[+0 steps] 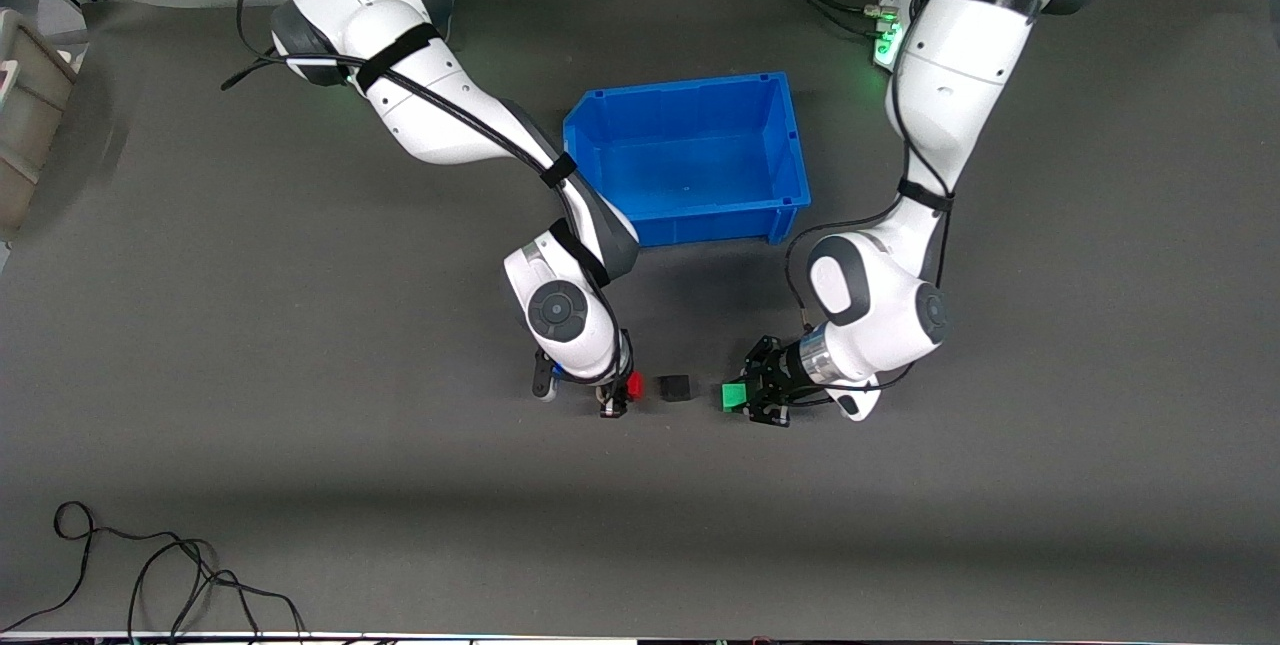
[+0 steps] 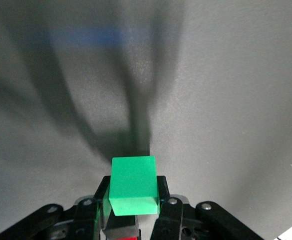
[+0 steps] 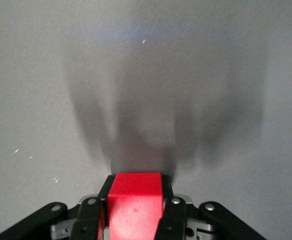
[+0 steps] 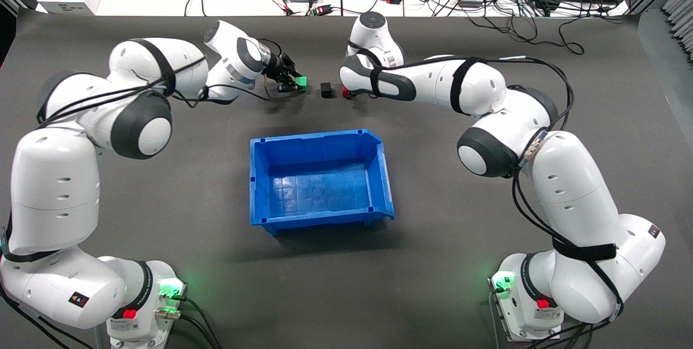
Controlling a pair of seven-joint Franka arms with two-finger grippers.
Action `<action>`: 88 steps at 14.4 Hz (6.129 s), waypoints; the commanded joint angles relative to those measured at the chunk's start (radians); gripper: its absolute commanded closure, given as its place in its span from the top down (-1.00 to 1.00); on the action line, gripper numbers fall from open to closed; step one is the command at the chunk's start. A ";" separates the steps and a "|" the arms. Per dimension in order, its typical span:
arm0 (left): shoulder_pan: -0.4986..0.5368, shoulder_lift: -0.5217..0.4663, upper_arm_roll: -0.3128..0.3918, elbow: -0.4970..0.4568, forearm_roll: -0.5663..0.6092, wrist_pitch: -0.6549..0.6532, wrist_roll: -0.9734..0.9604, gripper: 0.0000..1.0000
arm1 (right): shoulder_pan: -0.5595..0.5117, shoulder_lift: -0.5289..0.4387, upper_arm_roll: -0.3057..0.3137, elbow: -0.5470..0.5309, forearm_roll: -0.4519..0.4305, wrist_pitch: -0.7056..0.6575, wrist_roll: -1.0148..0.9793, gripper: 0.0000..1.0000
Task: Attach green and red cubes to black cube
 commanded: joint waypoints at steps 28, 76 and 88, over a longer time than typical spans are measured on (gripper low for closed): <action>0.161 -0.169 0.093 0.052 0.218 -0.471 -0.035 1.00 | 0.044 0.086 -0.009 0.103 -0.026 0.055 0.046 0.98; 0.390 -0.733 0.031 0.109 1.050 -1.079 1.155 1.00 | -0.585 -1.034 -0.061 -0.503 -0.130 -0.693 -2.174 0.99; 0.392 -0.733 0.034 0.135 0.998 -1.079 1.153 1.00 | -0.576 -1.054 -0.068 -0.538 -0.130 -0.681 -2.188 0.99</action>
